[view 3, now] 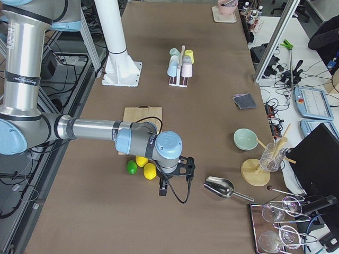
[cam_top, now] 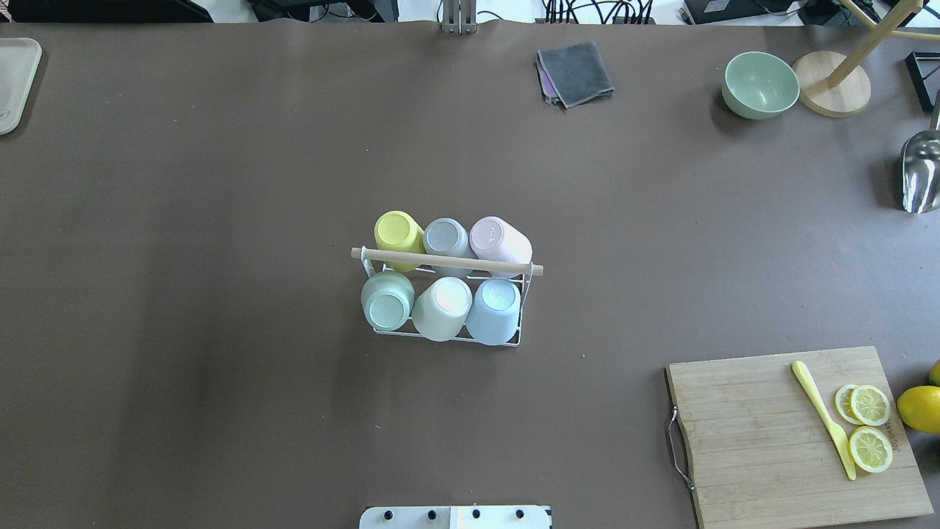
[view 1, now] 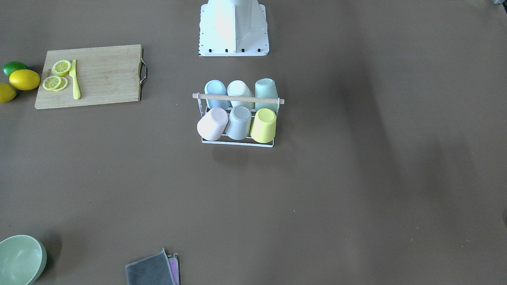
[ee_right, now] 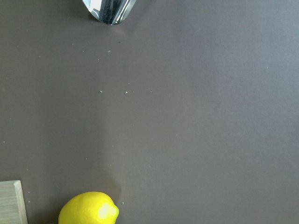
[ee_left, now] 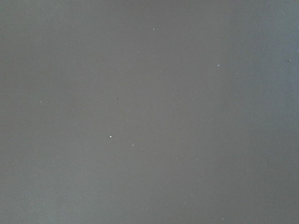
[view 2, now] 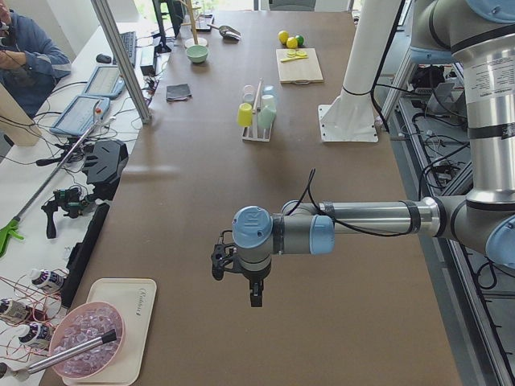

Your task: Place cup on cup holder

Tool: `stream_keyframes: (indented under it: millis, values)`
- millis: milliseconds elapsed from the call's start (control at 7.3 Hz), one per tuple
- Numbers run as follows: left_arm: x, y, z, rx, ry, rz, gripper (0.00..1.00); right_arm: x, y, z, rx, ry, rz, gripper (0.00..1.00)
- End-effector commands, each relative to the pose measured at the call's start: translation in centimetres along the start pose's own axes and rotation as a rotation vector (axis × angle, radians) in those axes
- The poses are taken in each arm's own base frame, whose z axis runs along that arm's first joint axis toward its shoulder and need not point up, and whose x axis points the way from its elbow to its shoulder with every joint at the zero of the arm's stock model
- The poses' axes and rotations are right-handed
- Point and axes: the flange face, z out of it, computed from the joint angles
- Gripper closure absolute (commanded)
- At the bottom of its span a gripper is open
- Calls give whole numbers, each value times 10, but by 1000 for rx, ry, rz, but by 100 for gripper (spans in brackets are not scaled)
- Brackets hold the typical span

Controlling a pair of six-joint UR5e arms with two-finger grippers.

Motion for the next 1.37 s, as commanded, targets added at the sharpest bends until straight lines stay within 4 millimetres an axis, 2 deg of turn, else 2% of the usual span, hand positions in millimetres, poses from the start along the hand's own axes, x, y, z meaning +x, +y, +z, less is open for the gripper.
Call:
stream_keyframes:
  millis: [0, 274, 1233]
  values:
    - [0, 0, 0, 0, 0, 0, 2, -9, -10, 7, 2, 1, 45, 0]
    - [0, 0, -1, 1, 0, 1, 2, -21, -17, 7, 2, 0, 66, 0]
    - [0, 0, 0, 0, 0, 0, 2, -20, -16, 8, -2, 0, 62, 0]
